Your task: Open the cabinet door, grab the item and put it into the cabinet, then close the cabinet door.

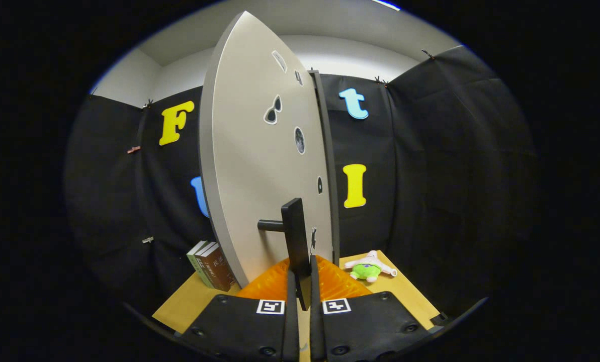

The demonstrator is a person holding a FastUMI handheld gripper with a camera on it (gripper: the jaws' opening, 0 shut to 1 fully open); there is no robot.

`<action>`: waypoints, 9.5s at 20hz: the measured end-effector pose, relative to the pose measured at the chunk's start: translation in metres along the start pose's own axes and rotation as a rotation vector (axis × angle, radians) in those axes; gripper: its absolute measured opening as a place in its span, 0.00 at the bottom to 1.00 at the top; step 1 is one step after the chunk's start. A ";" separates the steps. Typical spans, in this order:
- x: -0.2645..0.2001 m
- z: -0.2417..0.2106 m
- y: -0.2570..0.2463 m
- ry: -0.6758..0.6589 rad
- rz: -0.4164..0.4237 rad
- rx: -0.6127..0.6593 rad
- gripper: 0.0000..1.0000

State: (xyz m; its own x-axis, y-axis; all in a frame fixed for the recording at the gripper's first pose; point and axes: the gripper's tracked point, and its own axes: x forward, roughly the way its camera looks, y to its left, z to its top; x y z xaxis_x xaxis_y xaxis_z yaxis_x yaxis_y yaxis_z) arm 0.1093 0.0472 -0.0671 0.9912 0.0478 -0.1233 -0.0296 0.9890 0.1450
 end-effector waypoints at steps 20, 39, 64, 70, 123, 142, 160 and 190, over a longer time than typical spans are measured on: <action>-0.013 0.023 -0.072 -0.094 -0.252 -0.108 0.09; 0.021 -0.096 0.088 0.106 0.118 -0.186 0.98; 0.112 -0.489 0.051 0.877 0.060 -0.220 0.58; 0.118 -0.484 0.043 0.862 0.017 -0.233 0.17; 0.447 -0.122 0.140 0.536 -0.088 -0.053 0.26; 0.292 0.056 0.171 -0.046 -0.002 -0.060 0.98; 0.018 0.085 0.107 -0.212 0.036 -0.121 0.98; -0.006 0.034 -0.134 -0.088 -0.383 -0.052 0.96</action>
State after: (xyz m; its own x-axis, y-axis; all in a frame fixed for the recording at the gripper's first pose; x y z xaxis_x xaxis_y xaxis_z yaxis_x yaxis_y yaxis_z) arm 0.1117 -0.0901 -0.0523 0.9389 -0.3363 -0.0736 0.3405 0.9387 0.0546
